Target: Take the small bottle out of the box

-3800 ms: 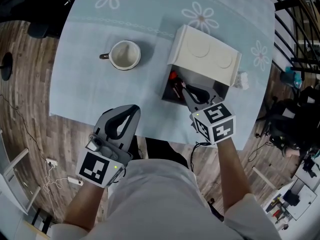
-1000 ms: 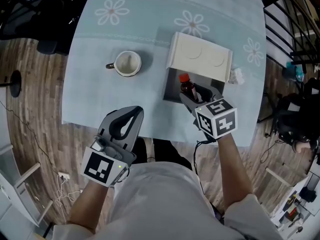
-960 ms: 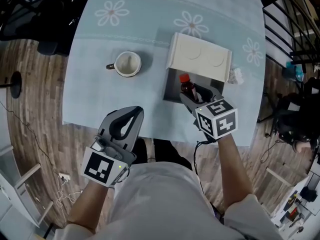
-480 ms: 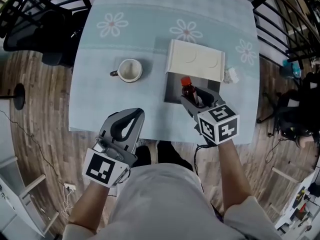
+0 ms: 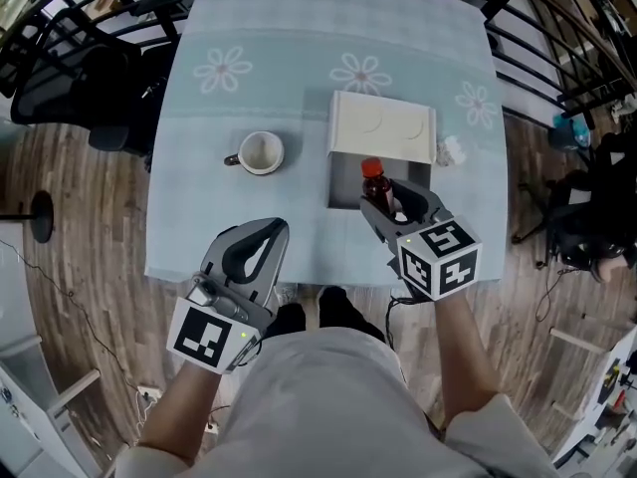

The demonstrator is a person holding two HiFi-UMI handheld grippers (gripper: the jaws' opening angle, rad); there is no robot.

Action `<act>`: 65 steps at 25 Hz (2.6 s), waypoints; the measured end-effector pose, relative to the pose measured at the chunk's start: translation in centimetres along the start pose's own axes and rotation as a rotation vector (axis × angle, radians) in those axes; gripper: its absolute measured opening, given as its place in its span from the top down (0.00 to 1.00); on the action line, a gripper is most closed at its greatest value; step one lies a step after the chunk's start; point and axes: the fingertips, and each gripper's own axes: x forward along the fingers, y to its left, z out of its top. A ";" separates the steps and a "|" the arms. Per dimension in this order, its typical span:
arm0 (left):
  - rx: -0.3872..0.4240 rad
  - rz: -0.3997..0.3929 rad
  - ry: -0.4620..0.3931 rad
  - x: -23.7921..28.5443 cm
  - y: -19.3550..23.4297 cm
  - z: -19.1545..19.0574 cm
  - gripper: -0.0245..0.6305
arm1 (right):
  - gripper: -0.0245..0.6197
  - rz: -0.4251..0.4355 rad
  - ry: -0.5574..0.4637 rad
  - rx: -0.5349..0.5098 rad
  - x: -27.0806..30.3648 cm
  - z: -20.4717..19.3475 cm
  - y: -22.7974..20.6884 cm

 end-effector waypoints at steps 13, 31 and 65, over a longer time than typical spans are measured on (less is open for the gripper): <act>0.045 -0.034 -0.029 -1.6 -0.1 2.2 0.93 | 0.62 0.001 -0.151 0.016 -3.4 3.1 3.7; 0.097 -0.061 -0.064 -2.1 -1.6 4.5 0.93 | 0.62 -0.004 -0.271 -0.012 -7.7 4.4 5.7; 0.114 -0.089 -0.038 0.1 -2.5 4.2 0.93 | 0.62 0.047 -0.367 -0.029 -9.6 5.5 5.5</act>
